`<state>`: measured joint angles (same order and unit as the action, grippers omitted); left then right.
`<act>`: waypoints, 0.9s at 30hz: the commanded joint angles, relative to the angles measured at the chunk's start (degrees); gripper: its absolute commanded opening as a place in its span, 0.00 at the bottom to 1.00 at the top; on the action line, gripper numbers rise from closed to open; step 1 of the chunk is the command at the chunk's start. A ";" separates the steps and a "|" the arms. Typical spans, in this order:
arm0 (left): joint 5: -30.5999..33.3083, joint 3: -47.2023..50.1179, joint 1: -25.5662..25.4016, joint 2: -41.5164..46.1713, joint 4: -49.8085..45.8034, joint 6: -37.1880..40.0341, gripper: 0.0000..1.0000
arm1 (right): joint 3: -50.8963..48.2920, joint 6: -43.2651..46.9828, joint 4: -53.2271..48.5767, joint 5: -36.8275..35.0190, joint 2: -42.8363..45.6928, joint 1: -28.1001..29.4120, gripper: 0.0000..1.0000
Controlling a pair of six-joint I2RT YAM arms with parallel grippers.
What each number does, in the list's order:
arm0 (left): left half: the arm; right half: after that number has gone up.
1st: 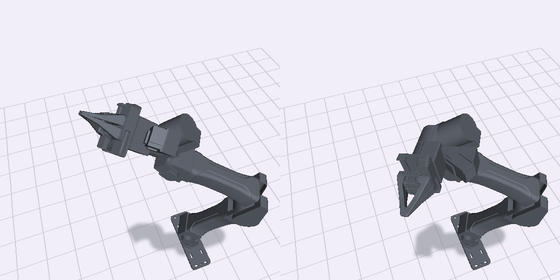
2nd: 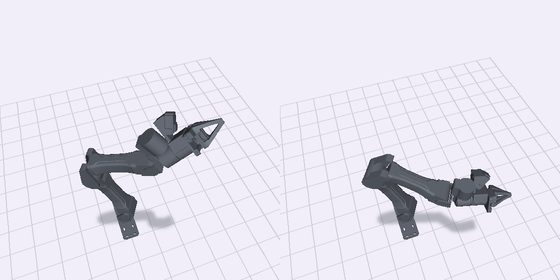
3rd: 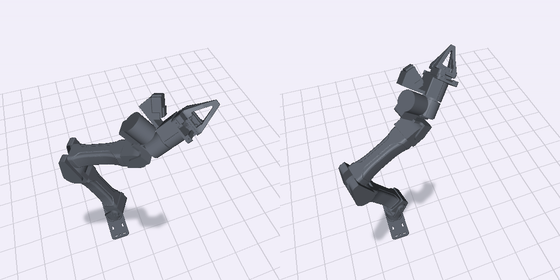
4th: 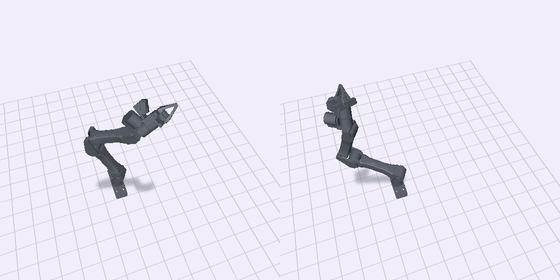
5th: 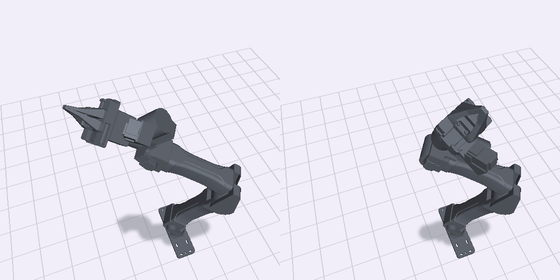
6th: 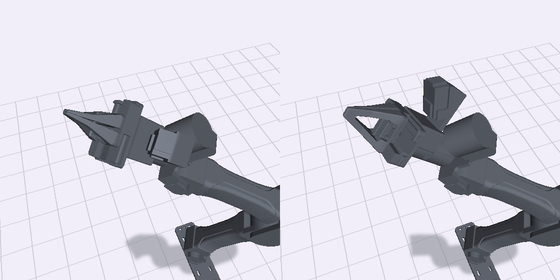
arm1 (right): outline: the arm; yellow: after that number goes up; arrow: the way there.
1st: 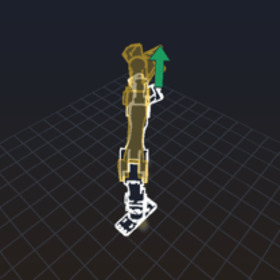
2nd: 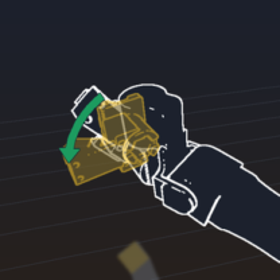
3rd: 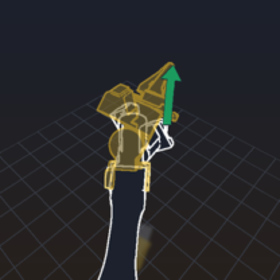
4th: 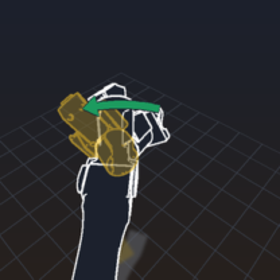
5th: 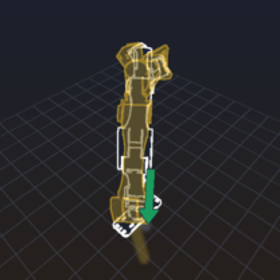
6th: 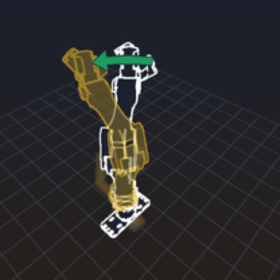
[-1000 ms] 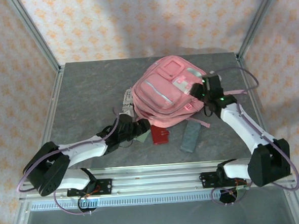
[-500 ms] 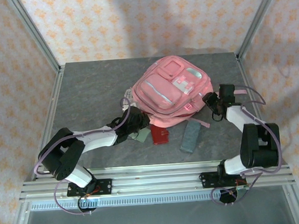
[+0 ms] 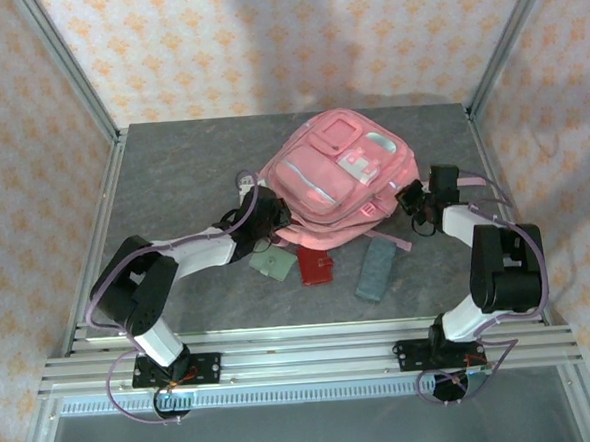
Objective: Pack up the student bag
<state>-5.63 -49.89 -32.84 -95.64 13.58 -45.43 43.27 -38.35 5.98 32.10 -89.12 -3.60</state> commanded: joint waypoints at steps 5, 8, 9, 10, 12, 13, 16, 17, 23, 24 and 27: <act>2.55 -8.02 2.39 -6.50 -3.33 6.21 0.00 | 0.05 -4.01 5.48 7.45 5.46 -0.01 0.00; 2.38 -15.32 4.02 -11.33 -7.25 9.10 0.00 | -1.26 -5.88 7.07 9.71 6.09 0.66 0.00; 2.30 -17.45 4.50 -12.70 -8.10 9.99 0.00 | -1.51 -6.19 7.35 10.14 6.17 1.22 0.00; 2.42 -19.80 5.05 -14.18 -9.07 10.99 0.00 | -1.93 -6.30 7.40 10.06 6.33 2.07 0.00; 2.48 -23.87 5.97 -17.47 -10.93 12.67 0.00 | -2.64 -6.46 7.52 9.61 6.54 3.73 0.00; 1.94 -25.78 6.40 -18.71 -11.73 13.63 0.00 | -3.19 -6.72 8.04 9.61 6.51 4.47 0.00; 1.32 -29.64 7.08 -20.22 -13.64 14.44 0.00 | -4.03 -6.91 8.15 8.24 6.46 5.27 0.00; 0.73 -29.78 7.07 -19.76 -13.54 14.49 0.00 | -4.23 -7.00 8.09 7.65 6.50 5.24 0.00; -2.10 -25.22 7.04 -12.39 -10.81 13.43 0.14 | -2.60 -6.23 7.57 5.99 6.15 5.20 0.00; -1.66 -24.79 7.11 -11.31 -10.82 13.74 0.23 | -2.21 -5.93 7.27 5.96 6.05 5.22 0.00; 0.34 -26.18 7.90 -10.31 -13.05 15.97 0.46 | -0.28 -4.29 4.17 4.12 5.73 5.24 0.00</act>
<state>-6.33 -74.83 -25.12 -109.23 1.76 -32.01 39.77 -44.31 10.20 37.74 -84.68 1.37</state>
